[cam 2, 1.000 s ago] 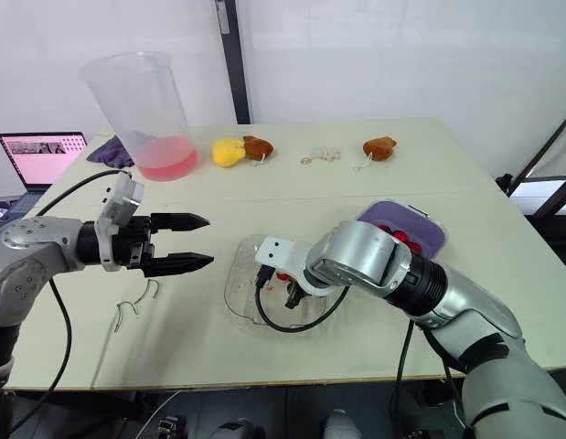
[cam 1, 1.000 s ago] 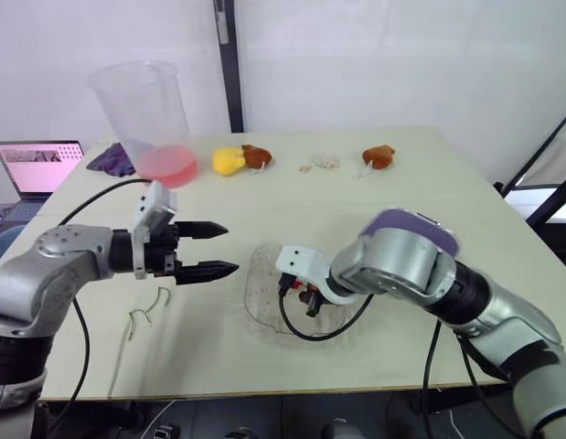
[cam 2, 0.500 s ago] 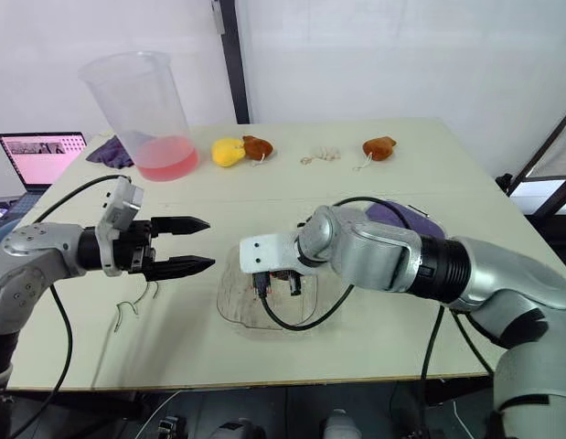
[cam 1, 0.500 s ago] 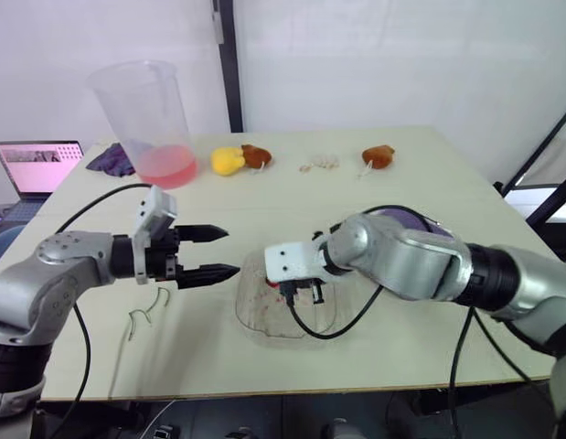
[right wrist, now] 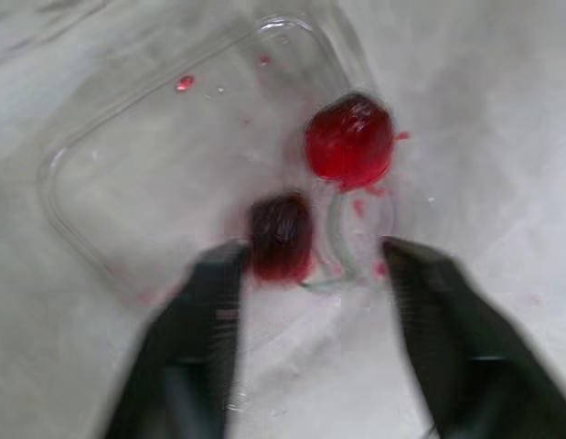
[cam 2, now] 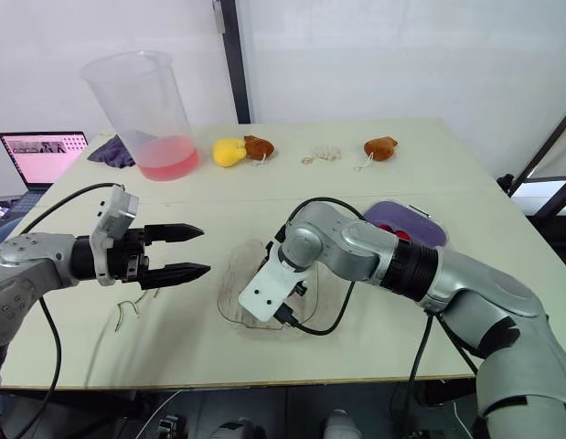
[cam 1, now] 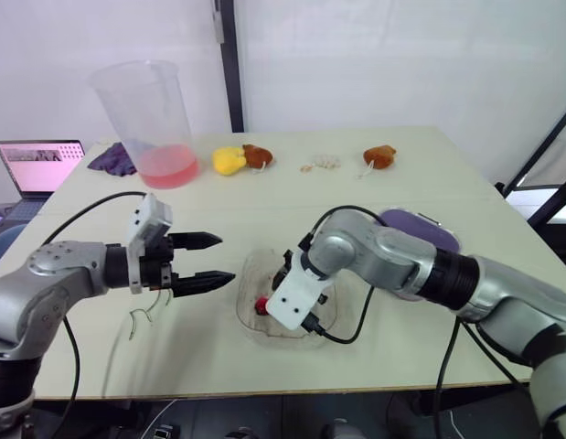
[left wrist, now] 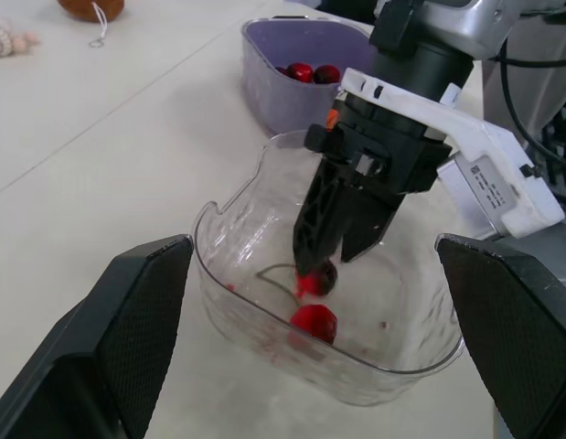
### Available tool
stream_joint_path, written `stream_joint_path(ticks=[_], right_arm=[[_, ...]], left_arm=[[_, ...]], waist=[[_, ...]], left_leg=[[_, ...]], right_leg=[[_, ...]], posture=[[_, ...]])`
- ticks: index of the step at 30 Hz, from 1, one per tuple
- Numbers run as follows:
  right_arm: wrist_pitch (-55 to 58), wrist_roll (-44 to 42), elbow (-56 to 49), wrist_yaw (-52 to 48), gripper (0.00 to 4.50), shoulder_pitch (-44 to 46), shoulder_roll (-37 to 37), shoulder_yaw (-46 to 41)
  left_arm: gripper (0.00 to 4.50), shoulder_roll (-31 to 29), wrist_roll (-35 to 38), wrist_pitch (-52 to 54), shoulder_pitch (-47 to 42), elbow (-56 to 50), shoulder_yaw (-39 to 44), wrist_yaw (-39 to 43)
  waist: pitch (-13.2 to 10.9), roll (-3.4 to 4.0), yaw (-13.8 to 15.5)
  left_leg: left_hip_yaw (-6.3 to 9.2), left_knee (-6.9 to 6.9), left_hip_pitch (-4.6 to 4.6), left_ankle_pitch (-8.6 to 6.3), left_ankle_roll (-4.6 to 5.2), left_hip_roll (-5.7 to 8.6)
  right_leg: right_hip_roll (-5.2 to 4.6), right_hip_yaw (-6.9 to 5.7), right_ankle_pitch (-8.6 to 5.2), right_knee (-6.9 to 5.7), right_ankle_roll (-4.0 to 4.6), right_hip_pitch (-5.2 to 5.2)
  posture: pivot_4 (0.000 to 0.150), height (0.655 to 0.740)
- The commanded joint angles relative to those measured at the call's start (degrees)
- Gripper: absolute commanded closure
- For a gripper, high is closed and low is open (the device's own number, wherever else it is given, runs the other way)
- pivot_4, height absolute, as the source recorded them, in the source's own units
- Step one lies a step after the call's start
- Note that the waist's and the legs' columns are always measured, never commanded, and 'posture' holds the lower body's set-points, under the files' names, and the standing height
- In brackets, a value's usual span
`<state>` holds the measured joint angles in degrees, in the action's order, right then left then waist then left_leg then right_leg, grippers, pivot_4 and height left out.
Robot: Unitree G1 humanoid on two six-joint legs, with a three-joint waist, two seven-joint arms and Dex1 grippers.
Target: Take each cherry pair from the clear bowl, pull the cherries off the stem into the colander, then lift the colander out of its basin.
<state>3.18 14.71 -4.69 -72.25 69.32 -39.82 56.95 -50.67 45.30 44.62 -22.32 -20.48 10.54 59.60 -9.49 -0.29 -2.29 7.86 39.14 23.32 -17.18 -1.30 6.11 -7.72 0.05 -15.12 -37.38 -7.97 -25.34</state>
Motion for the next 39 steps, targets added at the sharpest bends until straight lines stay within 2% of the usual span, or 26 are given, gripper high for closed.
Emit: stream_joint_path(ticks=[1,5,9,11,15,24,33,36,39], right_arm=[[4.2,-2.2,-4.0,-4.8,0.06,-0.6,-2.7,-9.1],[18.5,-8.5,-8.9,-7.9,0.06,-3.7,-3.9,-19.0],[43.2,-16.1,-14.0,-5.2,0.06,-8.7,-2.1,-29.0],[53.3,-19.1,-15.9,-0.9,0.06,-10.8,1.3,-33.8],[76.1,-20.1,-22.1,8.0,0.06,-13.7,3.7,-32.6],[88.7,-21.2,-23.3,27.4,0.06,-18.9,17.2,-30.1],[87.2,-24.4,-19.2,34.6,0.06,-18.4,16.8,-26.9],[86.0,-25.2,-18.4,36.3,1.0,-18.3,16.8,-26.0],[85.3,-26.1,-18.0,37.3,2.4,-18.3,16.7,-25.3]], left_arm=[[0.0,0.0,1.2,-1.0,-1.7,-1.3,1.0,0.3],[0.0,0.2,2.3,-0.9,-3.2,-0.1,1.1,1.0],[0.0,-0.1,1.1,-2.0,-4.6,2.3,-0.3,2.7],[0.0,-0.2,0.8,-2.2,-5.2,3.3,-0.8,3.6],[0.0,0.1,-1.6,-4.2,-7.7,6.9,-2.8,5.7],[0.0,0.4,-4.3,-5.8,-11.3,9.8,-5.7,8.6],[0.0,-0.2,-4.1,-5.1,-10.6,8.2,-5.1,8.3],[0.0,-0.6,-4.6,-5.1,-10.2,7.9,-5.2,8.1],[0.0,-0.7,-4.6,-4.8,-10.1,7.8,-5.1,7.9]], waist=[[0.0,0.0,0.0],[0.0,0.0,0.1],[0.0,0.0,0.0],[0.0,0.0,0.0],[0.0,-0.01,0.3],[0.0,-0.02,-0.2],[0.0,-0.02,-0.3],[0.0,-0.02,-0.3],[0.0,-0.02,-0.2]], left_leg=[[0.0,0.0,0.0,0.0,0.0,0.0],[0.01,0.0,0.01,0.0,0.0,0.0],[0.03,-0.04,0.0,0.0,0.0,-0.04],[0.02,-0.03,0.0,0.0,0.0,-0.02],[0.01,-0.02,0.0,0.0,0.0,-0.01],[0.02,0.0,0.0,0.01,-0.01,0.03],[0.03,0.0,0.0,0.01,-0.01,0.03],[0.03,0.0,0.0,0.01,-0.01,0.03],[0.03,0.01,-0.01,0.01,-0.01,0.03]], right_leg=[[0.0,0.0,0.0,0.0,0.0,0.0],[0.0,0.0,0.0,0.04,0.0,0.03],[0.02,-0.01,0.0,0.03,0.0,0.03],[0.0,0.01,0.0,0.03,0.01,0.03],[-0.02,0.02,0.0,0.0,0.01,0.01],[-0.06,0.03,0.0,-0.08,0.01,-0.02],[-0.05,0.02,0.0,-0.08,0.01,-0.01],[-0.05,0.02,0.0,-0.08,0.01,-0.01],[-0.05,0.02,0.0,-0.08,0.01,0.0]], posture=[[0.15,0.74],[0.15,0.74],[0.15,0.74],[0.15,0.74],[0.15,0.74],[0.15,0.74],[0.15,0.74],[0.15,0.74],[0.15,0.74]])
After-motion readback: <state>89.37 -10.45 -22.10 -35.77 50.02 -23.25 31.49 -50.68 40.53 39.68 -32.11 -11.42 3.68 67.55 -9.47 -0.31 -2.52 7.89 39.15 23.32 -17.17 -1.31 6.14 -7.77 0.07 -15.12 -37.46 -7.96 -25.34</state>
